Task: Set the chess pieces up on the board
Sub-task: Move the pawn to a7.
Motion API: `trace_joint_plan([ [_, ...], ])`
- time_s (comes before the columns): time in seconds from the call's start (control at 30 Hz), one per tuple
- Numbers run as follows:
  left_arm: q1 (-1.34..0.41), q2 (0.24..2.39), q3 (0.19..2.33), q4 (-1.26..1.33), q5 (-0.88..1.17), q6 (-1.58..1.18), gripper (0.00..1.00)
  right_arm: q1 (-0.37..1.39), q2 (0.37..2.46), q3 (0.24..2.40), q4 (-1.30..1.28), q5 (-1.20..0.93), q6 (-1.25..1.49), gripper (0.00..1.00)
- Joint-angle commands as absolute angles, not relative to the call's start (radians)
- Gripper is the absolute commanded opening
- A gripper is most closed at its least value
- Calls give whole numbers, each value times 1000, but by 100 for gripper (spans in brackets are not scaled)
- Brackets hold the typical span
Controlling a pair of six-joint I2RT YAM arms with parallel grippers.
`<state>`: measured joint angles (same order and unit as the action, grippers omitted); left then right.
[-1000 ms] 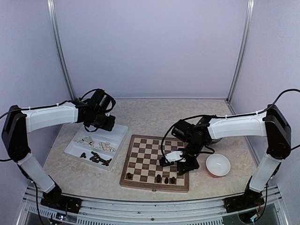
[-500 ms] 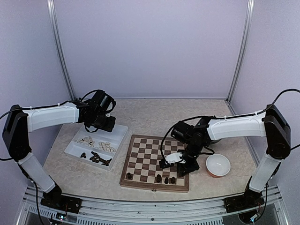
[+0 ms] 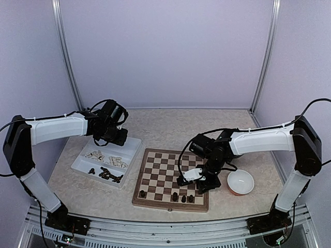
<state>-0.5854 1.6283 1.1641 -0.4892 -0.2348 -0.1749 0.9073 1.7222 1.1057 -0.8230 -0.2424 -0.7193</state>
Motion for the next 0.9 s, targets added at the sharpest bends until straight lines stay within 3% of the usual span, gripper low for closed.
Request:
trace_joint_plan([
  [0.0,-592,1638,1190,-499,-222,-166,34,904,1719,1083,-856,-217,-729,23],
  [0.87,-595,1644,1191,-503,-212,-166,34,962,1771,1133,-866,-258,-715,20],
])
